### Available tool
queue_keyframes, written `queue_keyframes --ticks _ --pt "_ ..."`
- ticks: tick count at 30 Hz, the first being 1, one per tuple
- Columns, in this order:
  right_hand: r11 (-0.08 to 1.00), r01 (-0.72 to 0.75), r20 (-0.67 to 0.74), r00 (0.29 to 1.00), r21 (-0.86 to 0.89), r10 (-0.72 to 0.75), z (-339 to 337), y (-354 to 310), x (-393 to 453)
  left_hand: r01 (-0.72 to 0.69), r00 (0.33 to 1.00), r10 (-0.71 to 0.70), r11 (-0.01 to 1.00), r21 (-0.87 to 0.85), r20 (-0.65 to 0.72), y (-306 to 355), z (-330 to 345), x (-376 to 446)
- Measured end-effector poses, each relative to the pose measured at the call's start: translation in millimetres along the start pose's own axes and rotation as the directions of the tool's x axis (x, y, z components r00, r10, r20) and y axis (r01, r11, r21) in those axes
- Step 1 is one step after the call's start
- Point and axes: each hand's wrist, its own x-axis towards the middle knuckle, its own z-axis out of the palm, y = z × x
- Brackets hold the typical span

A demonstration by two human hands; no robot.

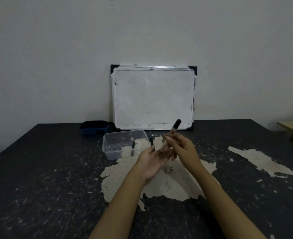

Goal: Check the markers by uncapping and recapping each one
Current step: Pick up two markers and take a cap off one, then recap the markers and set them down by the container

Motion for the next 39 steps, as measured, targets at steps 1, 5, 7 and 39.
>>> queue_keyframes --ticks 1,5,7,39 --pt "0.998 0.027 -0.009 1.0 -0.055 -0.027 1.1 -0.6 2.4 0.001 1.0 -0.001 1.0 -0.017 -0.002 -0.7 0.1 0.6" --pt "0.995 0.041 -0.139 0.989 -0.088 -0.053 -0.3 -3.1 13.5 -0.024 1.0 0.024 0.999 0.022 0.003 1.3 -4.0 4.1" --pt "1.0 0.016 -0.205 0.979 -0.014 -0.019 -5.3 -1.5 19.1 -0.031 0.999 0.033 0.995 0.1 -0.011 2.2 -6.2 5.2" --pt "0.951 -0.175 -0.238 0.942 0.253 0.237 -21.8 16.4 9.5 -0.246 0.925 0.36 0.808 0.536 -0.119 75.1 3.9 -46.0"
